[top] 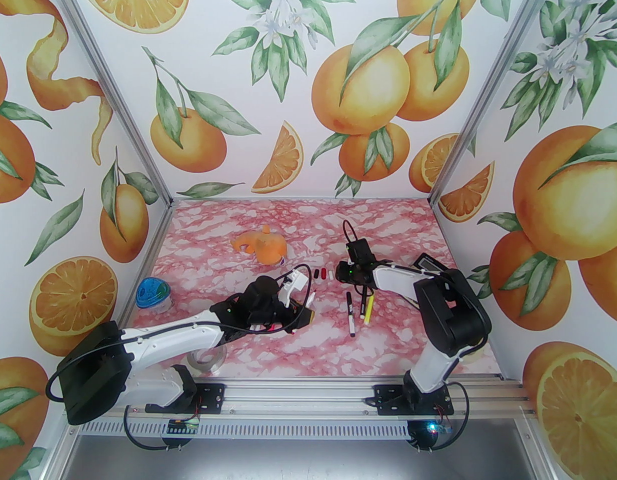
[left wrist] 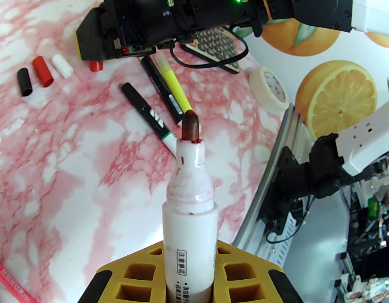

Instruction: Open the pen caps

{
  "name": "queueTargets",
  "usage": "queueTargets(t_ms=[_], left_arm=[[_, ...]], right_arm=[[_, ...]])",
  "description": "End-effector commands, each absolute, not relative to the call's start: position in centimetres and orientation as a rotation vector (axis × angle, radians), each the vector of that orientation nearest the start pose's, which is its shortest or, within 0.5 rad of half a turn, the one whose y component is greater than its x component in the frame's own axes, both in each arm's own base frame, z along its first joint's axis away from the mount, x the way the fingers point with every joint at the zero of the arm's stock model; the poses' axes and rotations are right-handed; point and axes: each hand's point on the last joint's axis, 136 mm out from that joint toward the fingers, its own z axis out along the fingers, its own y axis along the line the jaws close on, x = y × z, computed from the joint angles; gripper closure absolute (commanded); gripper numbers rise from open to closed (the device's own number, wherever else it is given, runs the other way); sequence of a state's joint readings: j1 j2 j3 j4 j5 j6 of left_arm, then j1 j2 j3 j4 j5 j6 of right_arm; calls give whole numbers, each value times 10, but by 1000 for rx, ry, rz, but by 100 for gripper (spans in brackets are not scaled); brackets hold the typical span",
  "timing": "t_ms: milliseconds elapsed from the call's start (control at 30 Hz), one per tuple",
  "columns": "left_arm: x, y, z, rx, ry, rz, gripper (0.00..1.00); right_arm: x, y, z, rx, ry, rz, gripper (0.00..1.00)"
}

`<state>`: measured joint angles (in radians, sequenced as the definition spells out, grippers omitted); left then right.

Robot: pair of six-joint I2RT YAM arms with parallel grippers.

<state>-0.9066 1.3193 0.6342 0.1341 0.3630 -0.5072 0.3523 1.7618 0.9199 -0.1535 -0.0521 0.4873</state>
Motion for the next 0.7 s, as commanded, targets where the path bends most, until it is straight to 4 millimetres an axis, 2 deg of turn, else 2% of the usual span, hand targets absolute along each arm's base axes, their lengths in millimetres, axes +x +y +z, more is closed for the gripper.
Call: queueTargets(t_ms=[0,200,367,500,667], left_arm=[[190,-346,149,705,2184,-1184,94],[190,-346,148,703,2187,-1183,95],[195,-341,148,653,2203,-1152,95],[203,-331,134,571,2273,-1068,95],[210,-315,117,476,2346,-918,95]], right_arm=[[392,153,33,128,2584,385,71],[391,151,44,111,2575,369,70],[383,151,57,102,2556,381,69],[368,157,72,63,2521,409,68],[339,169,90,-4,2486,447,61]])
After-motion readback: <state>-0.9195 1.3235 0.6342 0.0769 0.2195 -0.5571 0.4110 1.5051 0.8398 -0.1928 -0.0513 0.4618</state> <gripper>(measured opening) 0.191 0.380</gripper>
